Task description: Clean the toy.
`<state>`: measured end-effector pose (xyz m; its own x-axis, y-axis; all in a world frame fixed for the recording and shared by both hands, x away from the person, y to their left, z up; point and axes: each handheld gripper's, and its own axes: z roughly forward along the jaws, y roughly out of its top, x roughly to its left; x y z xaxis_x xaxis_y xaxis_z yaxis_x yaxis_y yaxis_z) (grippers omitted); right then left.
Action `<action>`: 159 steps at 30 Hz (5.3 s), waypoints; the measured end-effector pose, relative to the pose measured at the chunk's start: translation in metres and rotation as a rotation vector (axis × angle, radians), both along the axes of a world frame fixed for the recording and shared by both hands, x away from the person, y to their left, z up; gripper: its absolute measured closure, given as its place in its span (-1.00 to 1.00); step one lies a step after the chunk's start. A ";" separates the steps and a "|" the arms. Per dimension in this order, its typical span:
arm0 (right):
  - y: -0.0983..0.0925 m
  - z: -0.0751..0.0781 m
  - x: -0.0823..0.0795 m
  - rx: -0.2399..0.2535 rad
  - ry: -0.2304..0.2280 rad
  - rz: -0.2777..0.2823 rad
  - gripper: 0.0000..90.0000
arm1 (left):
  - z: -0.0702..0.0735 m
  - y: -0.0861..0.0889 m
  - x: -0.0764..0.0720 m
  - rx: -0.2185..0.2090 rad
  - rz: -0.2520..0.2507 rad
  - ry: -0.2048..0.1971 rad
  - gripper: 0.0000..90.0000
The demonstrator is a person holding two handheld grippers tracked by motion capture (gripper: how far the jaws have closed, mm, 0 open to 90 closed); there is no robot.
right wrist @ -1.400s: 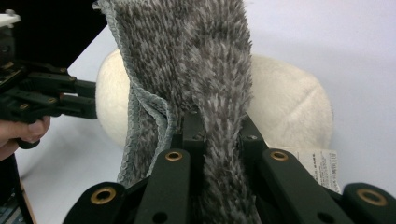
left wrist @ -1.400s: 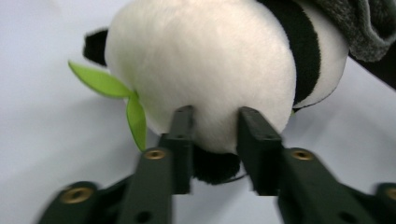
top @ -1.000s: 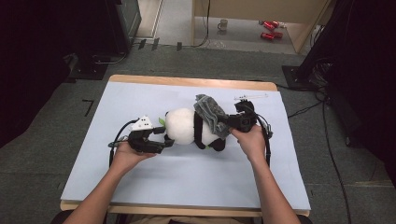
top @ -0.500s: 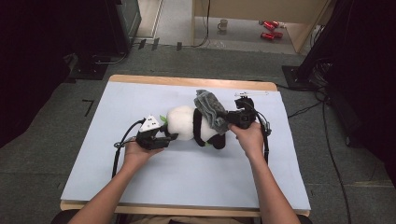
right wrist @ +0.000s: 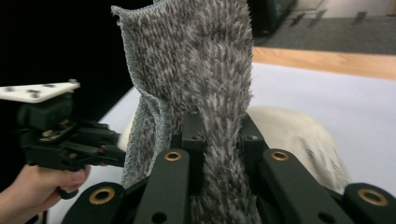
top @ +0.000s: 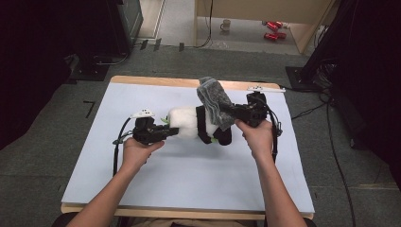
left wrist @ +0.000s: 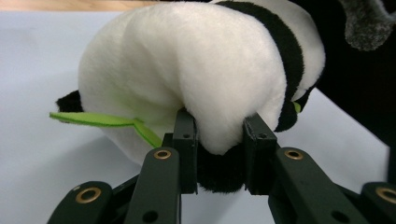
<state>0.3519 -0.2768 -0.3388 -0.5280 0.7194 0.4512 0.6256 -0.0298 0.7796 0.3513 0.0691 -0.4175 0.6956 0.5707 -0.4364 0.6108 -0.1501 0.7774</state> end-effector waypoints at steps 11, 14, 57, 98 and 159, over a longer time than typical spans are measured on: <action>0.040 0.011 -0.016 -0.016 -0.007 0.117 0.75 | 0.012 0.004 -0.008 -0.002 0.044 0.127 0.58; 0.057 0.003 -0.018 -0.040 0.012 0.147 0.75 | 0.006 0.001 -0.003 -0.002 0.062 0.141 0.57; 0.027 -0.021 0.001 -0.227 0.095 0.013 0.76 | -0.014 0.012 0.006 0.007 0.037 0.053 0.09; 0.097 -0.045 -0.006 -0.251 0.069 0.145 0.76 | -0.022 -0.009 -0.007 0.156 0.052 -0.153 0.60; 0.095 -0.041 -0.002 -0.162 0.074 0.134 0.76 | -0.019 -0.007 -0.007 0.130 0.047 -0.086 0.66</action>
<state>0.3499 -0.1815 -0.3800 -0.5938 0.7111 0.3764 0.6711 0.1798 0.7192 0.3441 0.0621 -0.4369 0.6983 0.6513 -0.2968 0.5514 -0.2252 0.8032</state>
